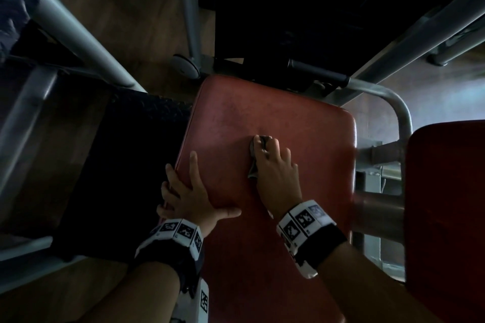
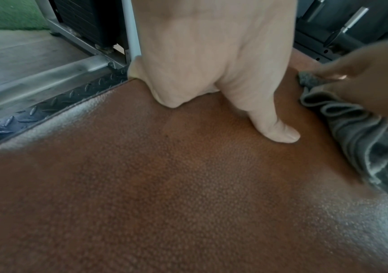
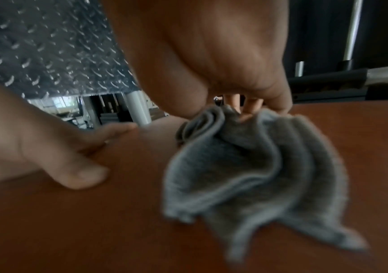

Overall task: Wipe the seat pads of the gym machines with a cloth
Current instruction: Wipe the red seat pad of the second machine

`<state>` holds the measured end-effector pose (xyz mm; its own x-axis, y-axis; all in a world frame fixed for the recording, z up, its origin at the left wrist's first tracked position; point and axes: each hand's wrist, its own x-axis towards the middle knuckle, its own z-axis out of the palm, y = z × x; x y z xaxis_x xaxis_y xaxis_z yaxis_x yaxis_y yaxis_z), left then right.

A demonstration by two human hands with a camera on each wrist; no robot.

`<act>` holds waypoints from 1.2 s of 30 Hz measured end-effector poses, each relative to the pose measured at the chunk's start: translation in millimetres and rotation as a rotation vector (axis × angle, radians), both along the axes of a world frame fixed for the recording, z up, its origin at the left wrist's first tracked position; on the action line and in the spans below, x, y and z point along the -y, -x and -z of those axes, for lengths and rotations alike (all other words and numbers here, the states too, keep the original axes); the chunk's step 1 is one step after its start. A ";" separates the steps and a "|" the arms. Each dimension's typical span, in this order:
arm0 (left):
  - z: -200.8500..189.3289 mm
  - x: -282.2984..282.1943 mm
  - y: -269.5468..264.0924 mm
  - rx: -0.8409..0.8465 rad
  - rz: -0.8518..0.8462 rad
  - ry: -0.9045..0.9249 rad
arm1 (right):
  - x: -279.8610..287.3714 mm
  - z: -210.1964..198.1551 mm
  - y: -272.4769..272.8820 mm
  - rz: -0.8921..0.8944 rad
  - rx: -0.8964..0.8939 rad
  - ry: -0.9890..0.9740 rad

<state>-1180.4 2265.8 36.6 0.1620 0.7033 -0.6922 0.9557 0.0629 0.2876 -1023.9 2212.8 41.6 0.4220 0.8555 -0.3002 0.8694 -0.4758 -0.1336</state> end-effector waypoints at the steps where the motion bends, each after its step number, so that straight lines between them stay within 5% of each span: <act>1: -0.1 -0.1 0.1 0.001 0.000 0.003 | 1.6 2.1 -3.5 -0.004 0.003 -0.019; 7: -3.0 -0.2 0.1 0.014 0.005 0.013 | 5.8 12.5 -23.9 0.025 0.018 -0.133; 14: -2.8 2.5 5.7 0.087 0.024 -0.026 | 87.1 10.6 -23.2 -0.192 -0.062 0.057; 18: 1.4 2.0 23.3 0.254 0.018 0.004 | 85.9 20.8 -51.0 0.079 -0.115 0.059; 25: 8.7 -11.8 72.0 0.607 -0.033 -0.048 | -8.4 31.9 -57.7 0.551 -0.139 0.039; 36: 14.6 -15.1 97.0 0.651 0.000 -0.211 | -96.6 31.8 13.0 0.096 -0.109 -0.052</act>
<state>-1277.4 2280.9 22.1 0.4991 0.8124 -0.3015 0.5838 -0.0581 0.8098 -1036.8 2309.4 9.9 0.4695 0.8286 -0.3049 0.7994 -0.5456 -0.2516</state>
